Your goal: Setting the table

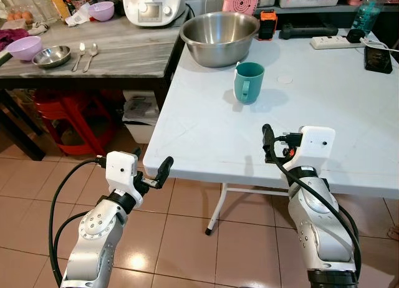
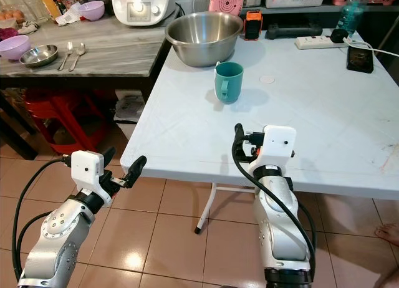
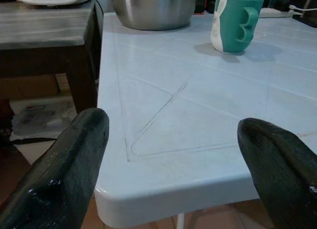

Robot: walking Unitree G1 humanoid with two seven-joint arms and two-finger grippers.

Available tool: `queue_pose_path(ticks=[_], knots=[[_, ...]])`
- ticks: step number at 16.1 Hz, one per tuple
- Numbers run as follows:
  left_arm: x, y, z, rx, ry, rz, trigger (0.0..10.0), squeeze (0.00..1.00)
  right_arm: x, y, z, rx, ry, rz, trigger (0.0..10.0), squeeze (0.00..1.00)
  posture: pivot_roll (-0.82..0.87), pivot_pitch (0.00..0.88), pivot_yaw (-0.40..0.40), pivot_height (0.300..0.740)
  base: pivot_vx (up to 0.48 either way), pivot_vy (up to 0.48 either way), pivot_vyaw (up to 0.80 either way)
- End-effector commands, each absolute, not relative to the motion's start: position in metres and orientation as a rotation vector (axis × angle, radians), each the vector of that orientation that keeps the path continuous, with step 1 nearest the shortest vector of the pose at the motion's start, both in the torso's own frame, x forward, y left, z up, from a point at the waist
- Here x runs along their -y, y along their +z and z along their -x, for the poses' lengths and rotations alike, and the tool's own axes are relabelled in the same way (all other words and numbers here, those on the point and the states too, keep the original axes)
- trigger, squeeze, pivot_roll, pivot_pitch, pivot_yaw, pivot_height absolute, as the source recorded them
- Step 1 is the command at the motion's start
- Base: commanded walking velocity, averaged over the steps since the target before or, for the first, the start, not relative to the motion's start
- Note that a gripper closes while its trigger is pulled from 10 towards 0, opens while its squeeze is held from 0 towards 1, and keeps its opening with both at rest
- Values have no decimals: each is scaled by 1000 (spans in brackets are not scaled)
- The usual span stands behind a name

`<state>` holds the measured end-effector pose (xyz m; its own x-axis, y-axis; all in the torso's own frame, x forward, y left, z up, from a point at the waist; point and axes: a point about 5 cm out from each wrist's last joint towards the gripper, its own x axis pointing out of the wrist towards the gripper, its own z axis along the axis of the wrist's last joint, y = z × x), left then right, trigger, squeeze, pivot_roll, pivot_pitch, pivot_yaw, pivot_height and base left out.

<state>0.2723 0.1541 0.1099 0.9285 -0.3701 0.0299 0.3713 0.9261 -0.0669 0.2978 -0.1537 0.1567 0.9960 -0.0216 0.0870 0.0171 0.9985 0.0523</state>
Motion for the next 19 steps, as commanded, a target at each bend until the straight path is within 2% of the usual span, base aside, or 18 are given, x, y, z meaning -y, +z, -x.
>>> queue_pose_path(ticks=[1, 13, 19], knots=[[-158, 112, -271, 21, -380, 64, 10000, 0, 148, 159, -297, 99, 3, -50, 10000, 0, -182, 108, 93, 740, 315, 0, 0], [-155, 110, -269, 14, -394, 88, 10000, 0, 147, 159, -298, 102, 10, -58, 10000, 0, -182, 108, 91, 740, 291, 0, 0], [-139, 112, -255, 31, -601, 91, 10000, 0, 142, 161, -303, 111, 7, -47, 10000, 0, -180, 116, 93, 740, 0, 0, 0]])
